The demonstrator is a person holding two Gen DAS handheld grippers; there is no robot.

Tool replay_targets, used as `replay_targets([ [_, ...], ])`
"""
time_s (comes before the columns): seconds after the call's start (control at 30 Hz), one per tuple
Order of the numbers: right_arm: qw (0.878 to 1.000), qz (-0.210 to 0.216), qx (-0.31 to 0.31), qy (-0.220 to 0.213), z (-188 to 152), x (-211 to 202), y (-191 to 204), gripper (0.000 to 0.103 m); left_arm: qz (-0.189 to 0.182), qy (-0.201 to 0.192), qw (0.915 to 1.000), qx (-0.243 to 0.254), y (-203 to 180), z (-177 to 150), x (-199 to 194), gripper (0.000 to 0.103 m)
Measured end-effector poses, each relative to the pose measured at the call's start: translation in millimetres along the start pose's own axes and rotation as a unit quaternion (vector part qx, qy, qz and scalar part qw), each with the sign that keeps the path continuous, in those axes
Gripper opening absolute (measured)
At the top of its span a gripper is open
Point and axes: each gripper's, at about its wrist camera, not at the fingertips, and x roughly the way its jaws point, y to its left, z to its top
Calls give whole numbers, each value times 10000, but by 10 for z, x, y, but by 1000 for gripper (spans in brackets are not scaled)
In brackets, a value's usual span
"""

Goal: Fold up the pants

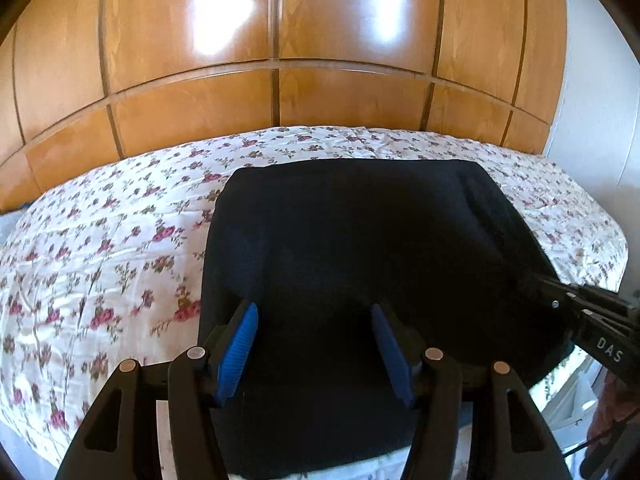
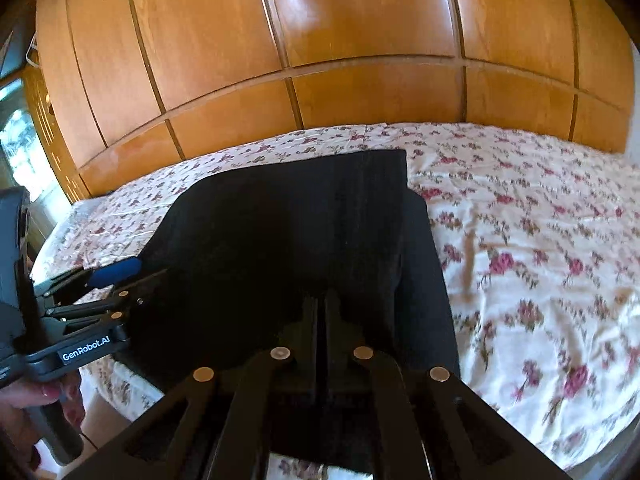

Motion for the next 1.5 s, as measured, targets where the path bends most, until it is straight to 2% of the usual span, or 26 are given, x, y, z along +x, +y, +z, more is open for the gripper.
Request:
replay_targets([
  [0.27, 9999, 41, 81, 45, -44, -54, 15, 4, 100, 47, 9999, 76, -44, -97, -126, 60],
  [0.73, 9993, 151, 285, 182, -72, -185, -1, 4, 47, 194, 9993, -330, 122, -154, -288, 60],
  [0.9, 9993, 140, 283, 225, -85, -255, -3, 4, -223, 267, 9948, -962, 418, -214, -291, 60],
  [1.03, 9993, 127, 320, 167, -93, -333, -45, 4, -436, 216, 9934, -1035, 544, -231, -274, 61],
  [1.1, 9989, 166, 422, 115, -87, -380, -100, 9, -514, 195, 9934, -1012, 573, -211, -269, 61],
  [1.13, 9986, 204, 483, 86, -87, -402, -119, 17, -555, 178, 9930, -1030, 601, -195, -265, 61],
  [1.17, 9983, 222, 539, 54, -83, -421, -148, 30, -573, 155, 9928, -1042, 623, -183, -265, 61],
  [1.2, 9980, 200, 596, 17, -81, -441, -169, 38, -577, 106, 9926, -1066, 660, -163, -268, 61],
  [1.23, 9977, 108, 670, -33, -77, -464, -201, 55, -577, 61, 9920, -1120, 708, -146, -269, 61],
  [1.27, 9973, 67, 730, -70, -74, -480, -231, 62, -624, 38, 9906, -1213, 767, -133, -261, 61],
  [1.33, 9963, 109, 842, -91, -61, -481, -284, 62, -890, 86, 9842, -1528, 898, -121, -212, 61],
  [1.43, 9943, 163, 1053, 10, -41, -404, -385, 62, -1357, 376, 9705, -1956, 1019, -150, -79, 61],
  [1.5, 9921, 268, 1225, 76, -35, -348, -450, 62, -1569, 448, 9653, -2038, 1020, -176, -32, 61],
])
